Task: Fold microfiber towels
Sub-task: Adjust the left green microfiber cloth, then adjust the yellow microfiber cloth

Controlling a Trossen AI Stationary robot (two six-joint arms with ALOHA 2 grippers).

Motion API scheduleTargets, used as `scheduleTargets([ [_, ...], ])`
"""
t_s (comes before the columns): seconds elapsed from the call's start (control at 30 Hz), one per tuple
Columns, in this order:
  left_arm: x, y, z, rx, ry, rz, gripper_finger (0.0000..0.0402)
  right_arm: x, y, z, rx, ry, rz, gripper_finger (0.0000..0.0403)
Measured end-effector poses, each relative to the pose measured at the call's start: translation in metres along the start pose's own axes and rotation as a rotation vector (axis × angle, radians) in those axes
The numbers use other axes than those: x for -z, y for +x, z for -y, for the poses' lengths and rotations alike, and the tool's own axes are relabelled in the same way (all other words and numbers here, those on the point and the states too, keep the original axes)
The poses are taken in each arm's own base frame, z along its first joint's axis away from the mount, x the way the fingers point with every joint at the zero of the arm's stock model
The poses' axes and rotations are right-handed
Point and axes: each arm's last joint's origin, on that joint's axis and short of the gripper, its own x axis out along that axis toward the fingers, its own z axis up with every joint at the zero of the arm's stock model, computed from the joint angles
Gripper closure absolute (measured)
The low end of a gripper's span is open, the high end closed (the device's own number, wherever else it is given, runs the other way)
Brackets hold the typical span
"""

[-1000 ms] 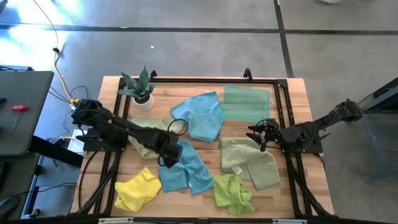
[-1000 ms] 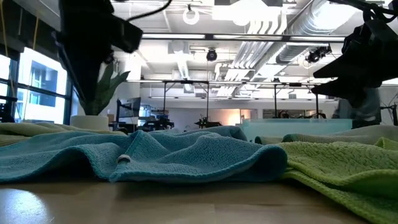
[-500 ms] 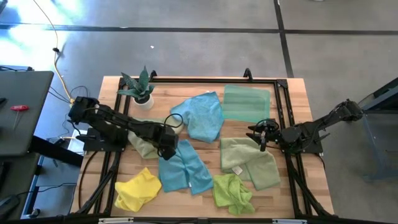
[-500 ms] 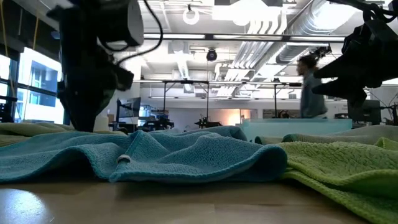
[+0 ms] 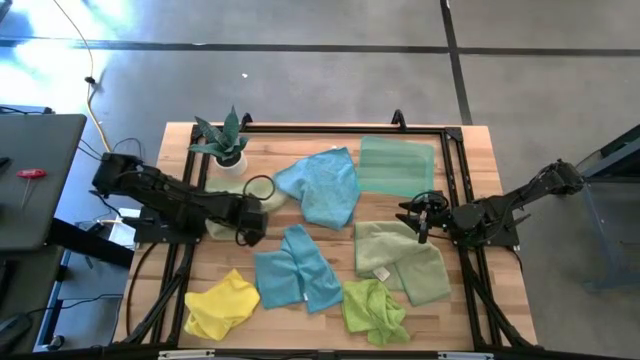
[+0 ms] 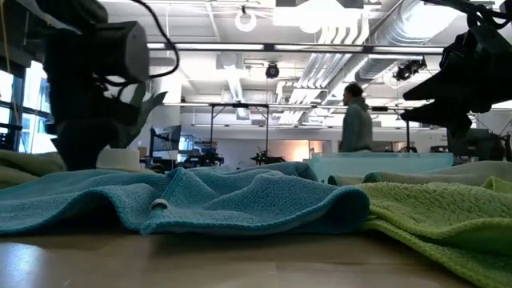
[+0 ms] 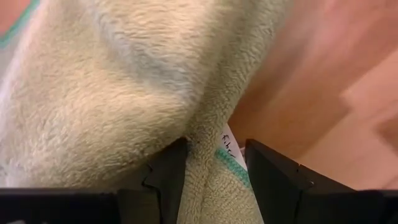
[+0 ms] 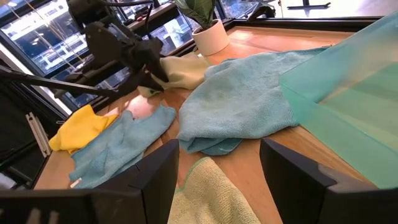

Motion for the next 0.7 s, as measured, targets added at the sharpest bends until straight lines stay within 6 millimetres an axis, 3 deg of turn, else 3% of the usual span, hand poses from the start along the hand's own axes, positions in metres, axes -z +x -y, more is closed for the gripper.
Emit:
scheduleTargets([
  [0.13, 0.005, -0.008, -0.009, 0.036, -0.011, 0.019, 0.0245, 0.000, 0.000, 0.000, 0.000, 0.000, 0.000, 0.0185],
  [0.4, -0.008, -0.058, -0.007, 0.236, -0.024, 0.184, 0.0245, 0.000, 0.000, 0.000, 0.000, 0.000, 0.000, 0.0185],
  [0.57, -0.007, -0.086, 0.005, 0.371, 0.043, 0.201, 0.0245, 0.000, 0.000, 0.000, 0.000, 0.000, 0.000, 0.0185],
  [0.7, 0.002, -0.098, 0.021, 0.460, -0.056, 0.193, 0.0245, 0.000, 0.000, 0.000, 0.000, 0.000, 0.000, 0.0185],
])
